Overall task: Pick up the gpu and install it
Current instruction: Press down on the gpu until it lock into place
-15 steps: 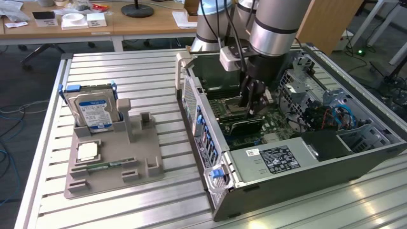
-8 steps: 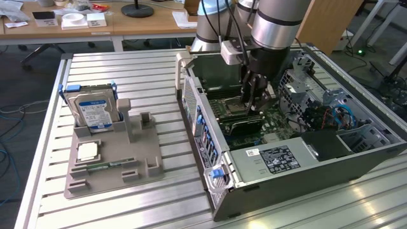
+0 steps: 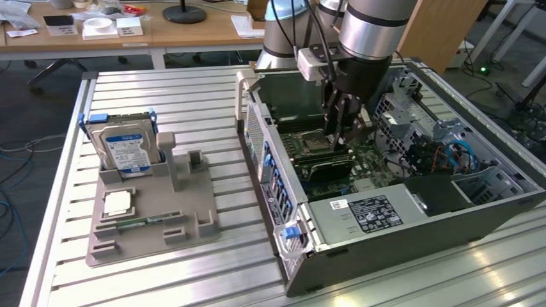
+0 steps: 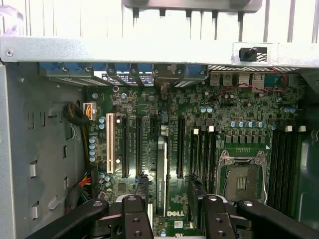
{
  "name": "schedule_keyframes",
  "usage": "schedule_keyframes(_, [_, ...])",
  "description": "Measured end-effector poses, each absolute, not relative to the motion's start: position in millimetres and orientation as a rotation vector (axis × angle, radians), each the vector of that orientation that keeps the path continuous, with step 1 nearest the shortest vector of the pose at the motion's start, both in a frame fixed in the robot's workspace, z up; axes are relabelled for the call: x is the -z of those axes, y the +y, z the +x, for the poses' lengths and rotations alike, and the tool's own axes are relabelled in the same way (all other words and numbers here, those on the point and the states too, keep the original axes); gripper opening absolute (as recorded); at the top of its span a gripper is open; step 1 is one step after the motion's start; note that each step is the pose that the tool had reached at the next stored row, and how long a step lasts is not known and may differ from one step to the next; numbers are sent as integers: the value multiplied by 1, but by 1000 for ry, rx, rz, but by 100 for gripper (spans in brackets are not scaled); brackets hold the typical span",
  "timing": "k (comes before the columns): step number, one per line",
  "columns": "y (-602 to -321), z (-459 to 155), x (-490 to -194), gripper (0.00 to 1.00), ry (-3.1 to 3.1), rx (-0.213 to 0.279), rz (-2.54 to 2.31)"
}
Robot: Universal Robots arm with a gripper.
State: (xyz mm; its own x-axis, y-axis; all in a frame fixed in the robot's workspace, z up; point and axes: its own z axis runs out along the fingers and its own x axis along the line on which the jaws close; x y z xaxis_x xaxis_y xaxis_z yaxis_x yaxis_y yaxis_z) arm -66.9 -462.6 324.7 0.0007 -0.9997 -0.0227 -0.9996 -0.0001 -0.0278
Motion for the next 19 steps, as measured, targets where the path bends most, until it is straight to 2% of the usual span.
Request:
schedule_keyframes(11, [-463, -67, -325, 44, 2196, 6, -2197])
schedule_keyframes(13, [-463, -67, -325, 32, 2196, 6, -2197])
schedule_keyframes(15, [-463, -67, -325, 32, 2196, 6, -2197])
schedule_keyframes(17, [-463, -67, -325, 20, 2196, 6, -2197])
schedule_keyframes(18, [-463, -67, -325, 20, 2196, 6, -2197])
schedule_keyframes(19, [-463, -67, -325, 14, 2196, 6, -2197])
